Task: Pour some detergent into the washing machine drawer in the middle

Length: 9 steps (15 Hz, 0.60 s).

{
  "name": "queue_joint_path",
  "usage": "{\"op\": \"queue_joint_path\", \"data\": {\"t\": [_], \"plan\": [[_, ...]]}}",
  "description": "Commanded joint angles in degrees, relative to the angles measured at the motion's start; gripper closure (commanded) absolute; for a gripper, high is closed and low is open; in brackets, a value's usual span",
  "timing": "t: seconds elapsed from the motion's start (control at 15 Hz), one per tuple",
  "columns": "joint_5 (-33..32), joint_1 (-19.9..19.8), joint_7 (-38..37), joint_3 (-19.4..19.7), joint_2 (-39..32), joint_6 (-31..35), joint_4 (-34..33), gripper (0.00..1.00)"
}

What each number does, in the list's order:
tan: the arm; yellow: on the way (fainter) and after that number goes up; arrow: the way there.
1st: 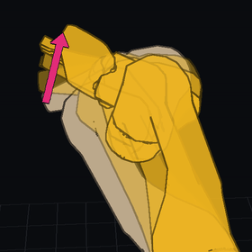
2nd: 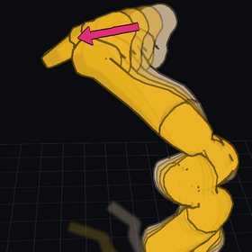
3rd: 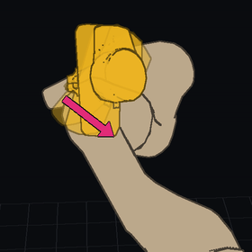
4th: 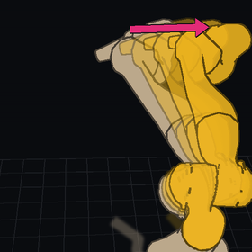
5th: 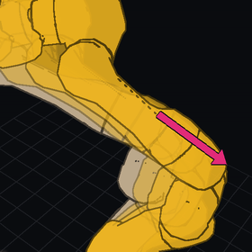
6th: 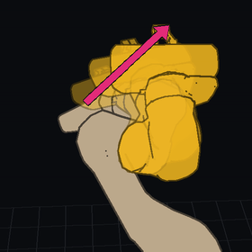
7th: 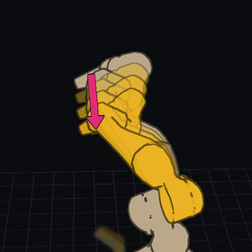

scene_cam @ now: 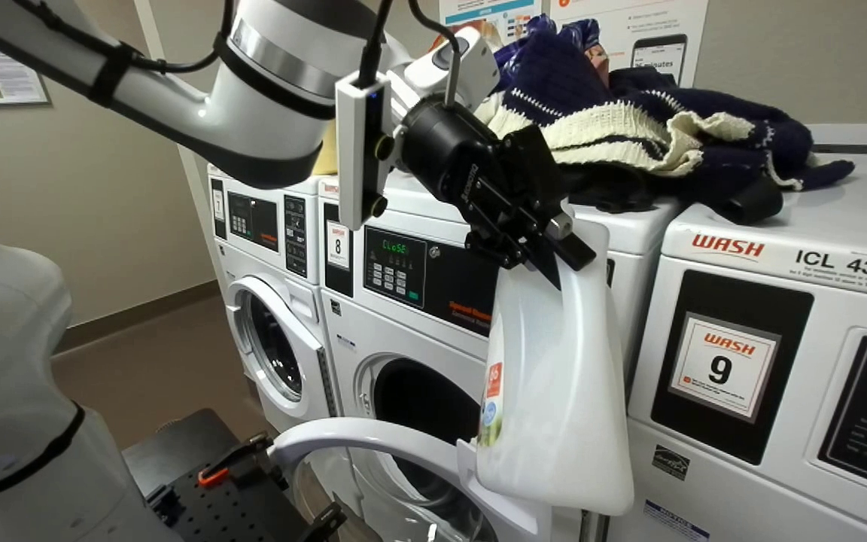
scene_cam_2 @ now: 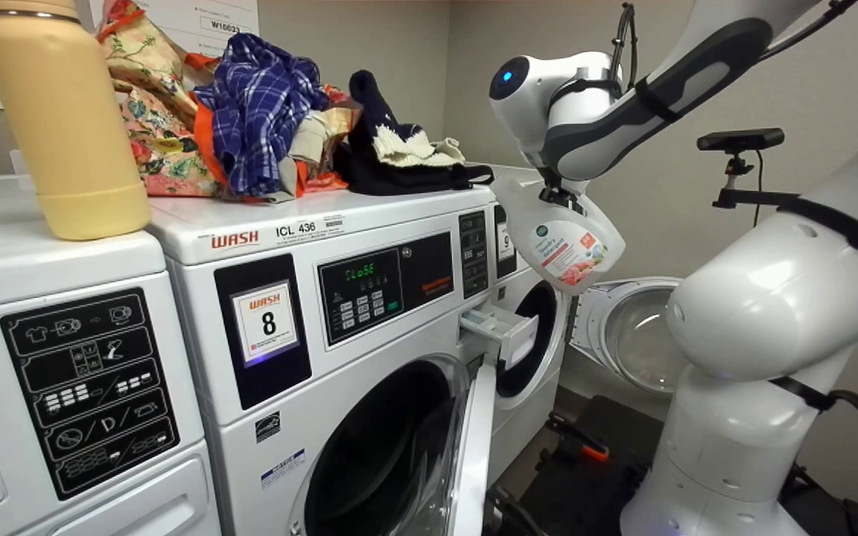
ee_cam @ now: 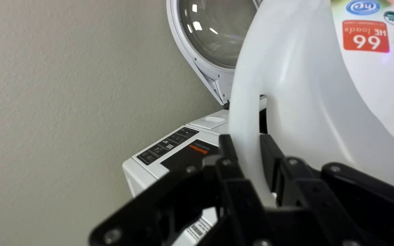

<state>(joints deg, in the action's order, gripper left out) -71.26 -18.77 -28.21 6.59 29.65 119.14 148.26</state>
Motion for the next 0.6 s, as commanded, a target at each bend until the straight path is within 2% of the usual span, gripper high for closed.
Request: {"op": "queue_joint_path", "data": {"t": [0.0, 0.27, 0.53], "plan": [[-4.1, 2.9, 2.7, -0.6, 2.4, -6.8, 0.8, 0.94], [-8.6, 6.0, 4.8, -1.3, 1.4, -13.8, 2.4, 0.94], [-12.3, 9.1, 7.2, -1.2, 0.5, -17.8, 4.0, 0.94]]}}
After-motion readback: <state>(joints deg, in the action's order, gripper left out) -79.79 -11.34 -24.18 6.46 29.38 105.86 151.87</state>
